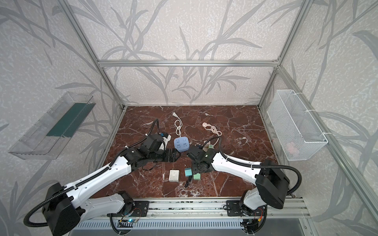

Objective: Insert the plug
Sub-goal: 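Move the right gripper down over the green charger beside the teal one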

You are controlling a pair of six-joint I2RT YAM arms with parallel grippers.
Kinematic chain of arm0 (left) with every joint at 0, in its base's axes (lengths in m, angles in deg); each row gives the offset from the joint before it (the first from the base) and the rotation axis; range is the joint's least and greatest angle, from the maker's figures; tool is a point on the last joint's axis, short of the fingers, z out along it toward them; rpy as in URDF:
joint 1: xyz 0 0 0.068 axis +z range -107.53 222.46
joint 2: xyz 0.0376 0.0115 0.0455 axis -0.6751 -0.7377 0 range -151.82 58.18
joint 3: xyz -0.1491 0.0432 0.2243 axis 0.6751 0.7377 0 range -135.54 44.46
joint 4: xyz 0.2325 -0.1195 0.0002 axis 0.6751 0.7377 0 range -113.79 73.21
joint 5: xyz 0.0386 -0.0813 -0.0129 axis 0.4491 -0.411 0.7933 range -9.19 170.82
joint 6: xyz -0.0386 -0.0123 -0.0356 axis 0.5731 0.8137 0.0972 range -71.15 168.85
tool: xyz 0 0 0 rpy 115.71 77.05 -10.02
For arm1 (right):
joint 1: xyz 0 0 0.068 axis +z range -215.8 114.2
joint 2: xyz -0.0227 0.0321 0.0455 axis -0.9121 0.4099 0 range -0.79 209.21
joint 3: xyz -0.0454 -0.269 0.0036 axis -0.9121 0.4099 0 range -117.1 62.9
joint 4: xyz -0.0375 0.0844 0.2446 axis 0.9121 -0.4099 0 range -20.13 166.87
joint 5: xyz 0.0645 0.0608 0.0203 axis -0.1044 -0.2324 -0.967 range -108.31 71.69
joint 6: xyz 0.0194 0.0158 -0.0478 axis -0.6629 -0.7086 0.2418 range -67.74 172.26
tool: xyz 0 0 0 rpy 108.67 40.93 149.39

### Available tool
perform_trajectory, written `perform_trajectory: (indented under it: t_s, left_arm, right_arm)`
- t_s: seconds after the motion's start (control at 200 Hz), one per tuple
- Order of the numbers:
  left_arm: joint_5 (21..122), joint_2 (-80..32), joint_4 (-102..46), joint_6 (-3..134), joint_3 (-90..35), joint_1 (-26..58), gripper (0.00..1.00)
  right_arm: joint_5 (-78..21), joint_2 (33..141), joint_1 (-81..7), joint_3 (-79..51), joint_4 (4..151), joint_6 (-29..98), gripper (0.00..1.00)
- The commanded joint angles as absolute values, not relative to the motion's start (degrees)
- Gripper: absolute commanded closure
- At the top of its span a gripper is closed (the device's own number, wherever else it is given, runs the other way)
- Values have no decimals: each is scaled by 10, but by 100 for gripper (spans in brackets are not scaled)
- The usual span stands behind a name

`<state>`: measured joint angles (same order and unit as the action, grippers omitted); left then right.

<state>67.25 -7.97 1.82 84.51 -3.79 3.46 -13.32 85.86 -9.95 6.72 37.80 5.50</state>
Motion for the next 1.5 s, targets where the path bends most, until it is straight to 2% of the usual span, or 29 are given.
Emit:
perform_trajectory:
  t_s: [0.0,0.48,0.97,1.495]
  left_arm:
    - [675,-64,14,851,-29,32,12]
    - [669,-65,6,856,-22,33,12]
    - [661,-73,0,860,-22,33,12]
    - [659,-76,-3,865,-20,32,12]
  right_arm:
    - [-131,882,-84,45,373,41,40]
    - [-146,914,-75,46,377,36,41]
    - [-162,927,-75,57,381,43,47]
    - [-173,948,-75,67,387,44,47]
